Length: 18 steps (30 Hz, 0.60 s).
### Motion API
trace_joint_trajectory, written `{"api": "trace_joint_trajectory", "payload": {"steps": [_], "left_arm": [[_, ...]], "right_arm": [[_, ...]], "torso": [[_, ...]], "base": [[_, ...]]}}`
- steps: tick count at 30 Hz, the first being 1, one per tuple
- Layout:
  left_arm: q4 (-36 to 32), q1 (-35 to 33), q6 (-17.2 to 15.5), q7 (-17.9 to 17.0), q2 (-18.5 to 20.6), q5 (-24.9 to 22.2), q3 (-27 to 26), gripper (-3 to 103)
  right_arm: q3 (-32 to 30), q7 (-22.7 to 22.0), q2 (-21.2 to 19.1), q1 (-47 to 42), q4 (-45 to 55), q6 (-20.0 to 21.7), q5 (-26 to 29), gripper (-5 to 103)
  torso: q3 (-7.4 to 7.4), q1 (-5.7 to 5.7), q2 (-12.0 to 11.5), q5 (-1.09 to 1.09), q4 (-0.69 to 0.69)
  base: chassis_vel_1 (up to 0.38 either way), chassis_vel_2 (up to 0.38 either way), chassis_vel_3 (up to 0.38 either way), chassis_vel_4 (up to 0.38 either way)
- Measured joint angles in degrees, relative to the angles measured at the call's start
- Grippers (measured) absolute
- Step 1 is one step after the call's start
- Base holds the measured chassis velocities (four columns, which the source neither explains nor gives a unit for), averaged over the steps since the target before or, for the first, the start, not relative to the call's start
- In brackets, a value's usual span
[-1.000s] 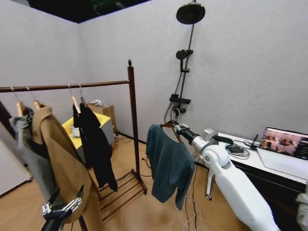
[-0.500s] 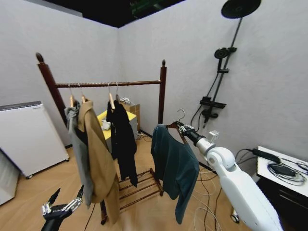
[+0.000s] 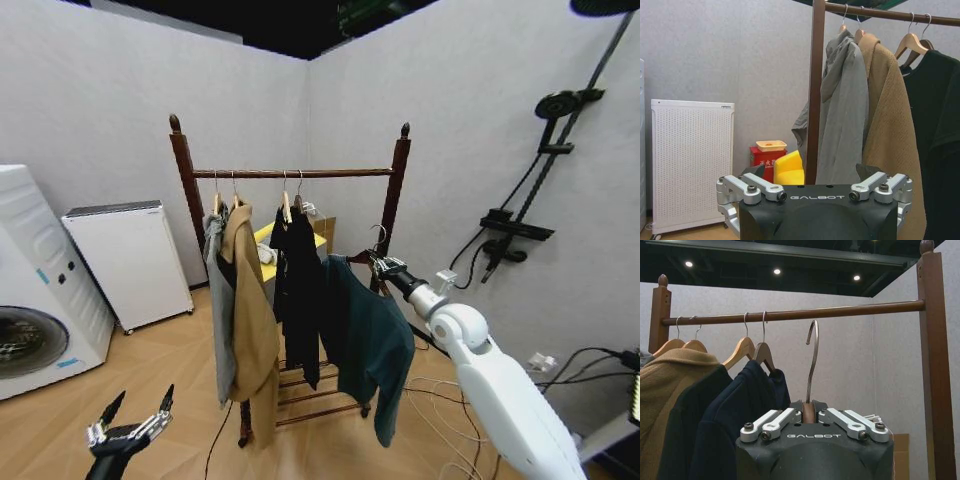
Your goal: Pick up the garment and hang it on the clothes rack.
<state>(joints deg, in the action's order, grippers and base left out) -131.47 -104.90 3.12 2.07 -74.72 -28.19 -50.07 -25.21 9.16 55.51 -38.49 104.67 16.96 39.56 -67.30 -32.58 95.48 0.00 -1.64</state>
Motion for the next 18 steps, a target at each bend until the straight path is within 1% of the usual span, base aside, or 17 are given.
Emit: {"api": "trace_joint_trajectory", "payload": {"steps": [6,7,12,15,17,18], "left_arm": [[0.0,0.0,0.0,0.01,0.0,0.0,0.0,100],[0.0,0.0,0.0,0.01,0.0,0.0,0.0,100],[0.0,0.0,0.0,0.01,0.0,0.0,0.0,100],[0.0,0.01,0.0,0.01,0.0,0.0,0.0,100],[0.0,0.01,0.0,0.01,0.0,0.0,0.0,100],[0.0,0.01,0.0,0.01,0.0,0.0,0.0,100]], "right_arm": [[0.85,0.2,0.33,0.16,0.49,-0.06,-0.56,10],[0.97,0.26,0.39,0.13,0.74,-0.06,-0.82,10],[0.98,0.26,0.37,-0.6,1.72,-0.06,-1.13,10],[1.0,0.21,0.34,-0.81,1.88,-0.03,-1.33,10],[1.0,0.09,0.35,-0.73,1.77,-0.02,-1.39,10],[1.06,-0.27,0.33,-0.54,1.65,0.03,-1.39,10]], "torso": [[0.01,0.02,0.01,-0.01,0.01],[0.0,0.01,0.0,0.0,0.02],[0.0,0.01,0.0,-0.02,0.01],[-0.03,-0.1,-0.04,0.0,0.03],[-0.04,-0.12,-0.05,0.0,0.04],[-0.03,-0.09,-0.04,0.02,0.01]], "base": [[-0.058,0.073,0.082,-0.071],[-0.148,0.14,0.136,-0.157],[-0.172,0.188,0.175,-0.183],[-0.153,0.157,0.151,-0.152],[-0.123,0.1,0.123,-0.007],[-0.083,0.1,0.063,0.018]]}}
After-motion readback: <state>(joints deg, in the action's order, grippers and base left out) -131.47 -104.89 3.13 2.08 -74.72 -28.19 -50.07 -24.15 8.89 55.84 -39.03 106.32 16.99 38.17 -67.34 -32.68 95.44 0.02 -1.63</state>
